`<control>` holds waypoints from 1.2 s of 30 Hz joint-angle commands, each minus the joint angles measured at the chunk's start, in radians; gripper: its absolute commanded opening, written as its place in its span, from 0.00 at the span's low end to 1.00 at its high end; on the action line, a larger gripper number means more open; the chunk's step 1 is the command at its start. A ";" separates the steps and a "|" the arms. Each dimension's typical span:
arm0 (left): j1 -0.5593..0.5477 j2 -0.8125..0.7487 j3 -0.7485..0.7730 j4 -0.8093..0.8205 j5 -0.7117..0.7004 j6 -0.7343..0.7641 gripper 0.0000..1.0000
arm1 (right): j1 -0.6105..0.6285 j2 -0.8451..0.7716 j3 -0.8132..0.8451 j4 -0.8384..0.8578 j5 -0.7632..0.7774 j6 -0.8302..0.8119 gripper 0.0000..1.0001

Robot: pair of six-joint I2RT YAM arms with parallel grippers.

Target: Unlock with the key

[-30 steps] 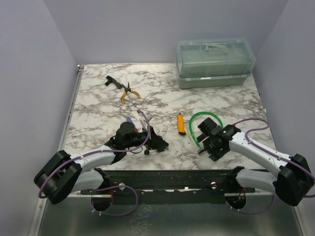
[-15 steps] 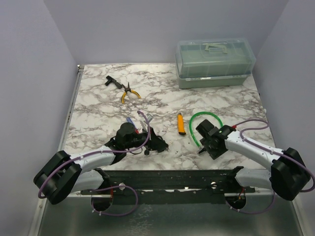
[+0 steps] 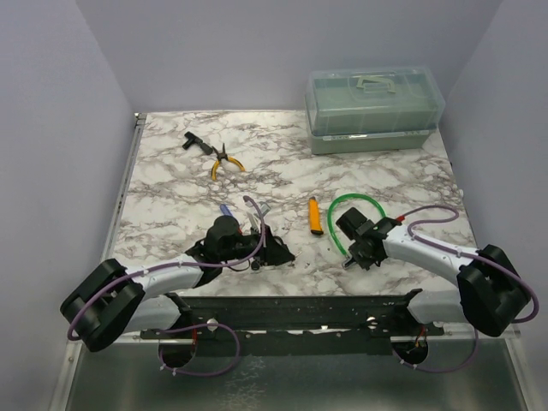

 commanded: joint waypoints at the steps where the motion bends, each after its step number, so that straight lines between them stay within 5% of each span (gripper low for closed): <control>1: -0.024 0.019 0.019 0.002 -0.033 0.008 0.00 | 0.004 0.004 -0.016 0.039 0.040 -0.022 0.14; 5: -0.043 0.038 0.030 0.002 -0.042 0.009 0.00 | 0.004 -0.035 -0.003 0.043 0.045 -0.048 0.00; 36: -0.190 0.344 0.221 0.047 -0.178 -0.050 0.00 | 0.004 -0.238 0.042 0.198 -0.109 -0.144 0.00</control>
